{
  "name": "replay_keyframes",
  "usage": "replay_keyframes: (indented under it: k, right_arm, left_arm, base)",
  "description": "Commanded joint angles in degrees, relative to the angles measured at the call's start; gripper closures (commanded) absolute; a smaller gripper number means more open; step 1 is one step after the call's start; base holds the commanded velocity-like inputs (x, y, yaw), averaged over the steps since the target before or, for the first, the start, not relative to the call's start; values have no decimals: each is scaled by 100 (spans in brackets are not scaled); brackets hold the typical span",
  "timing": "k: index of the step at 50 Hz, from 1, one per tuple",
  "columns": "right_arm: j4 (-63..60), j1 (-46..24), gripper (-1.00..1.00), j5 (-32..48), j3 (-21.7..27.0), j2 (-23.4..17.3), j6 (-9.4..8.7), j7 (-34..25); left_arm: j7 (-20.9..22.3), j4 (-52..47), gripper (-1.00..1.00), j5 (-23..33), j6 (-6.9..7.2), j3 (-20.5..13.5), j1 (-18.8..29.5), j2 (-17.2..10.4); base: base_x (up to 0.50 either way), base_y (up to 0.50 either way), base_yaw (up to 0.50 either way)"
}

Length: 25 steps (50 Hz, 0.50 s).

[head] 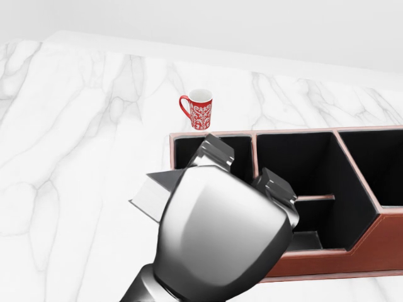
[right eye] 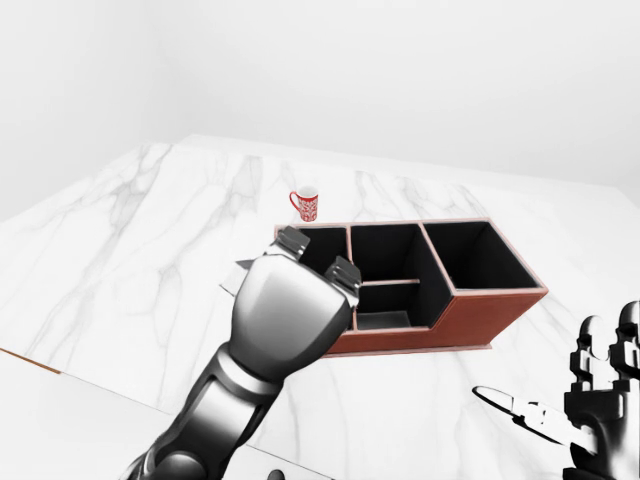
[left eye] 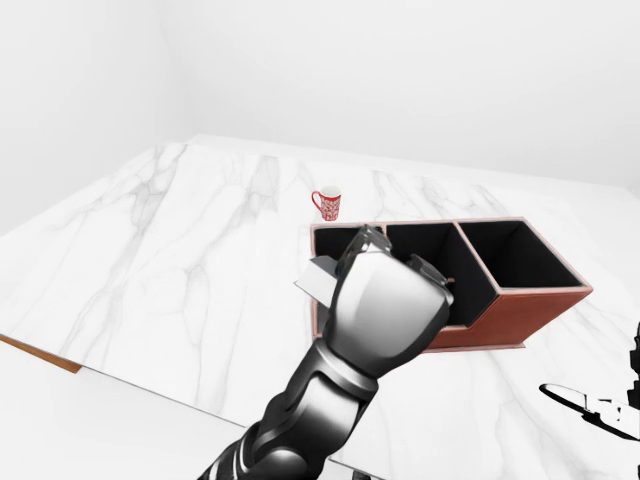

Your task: Pick up the book and place it in the left compartment of the caddy.

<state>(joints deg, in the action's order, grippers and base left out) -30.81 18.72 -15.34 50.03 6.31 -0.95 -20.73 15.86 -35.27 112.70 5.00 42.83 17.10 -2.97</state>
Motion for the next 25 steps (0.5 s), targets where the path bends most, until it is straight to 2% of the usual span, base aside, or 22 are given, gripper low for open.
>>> replay_keyframes:
  k: [1,9,16,21,25]
  right_arm:
    - [30,-7,-100,25,-24,-15,20,16]
    - [25,3,-100,32,-31,-14,11,12]
    - [84,-11,-100,44,-34,-30,50,5]
    - [74,-3,-100,52,-41,-24,50,4]
    - [78,4,-100,48,-36,-22,58,-10]
  left_arm:
    - [-17,484,100,30,0,360,360,-92]
    - [167,797,100,30,0,359,581,-61]
    - [243,1110,100,30,0,147,779,175]
    - [238,1359,100,30,0,173,916,241]
    - [143,1597,100,30,0,69,952,380]
  base:
    - [0,0,0]
    - [0,0,0]
    - [0,0,0]
    - [0,0,0]
    - [0,0,0]
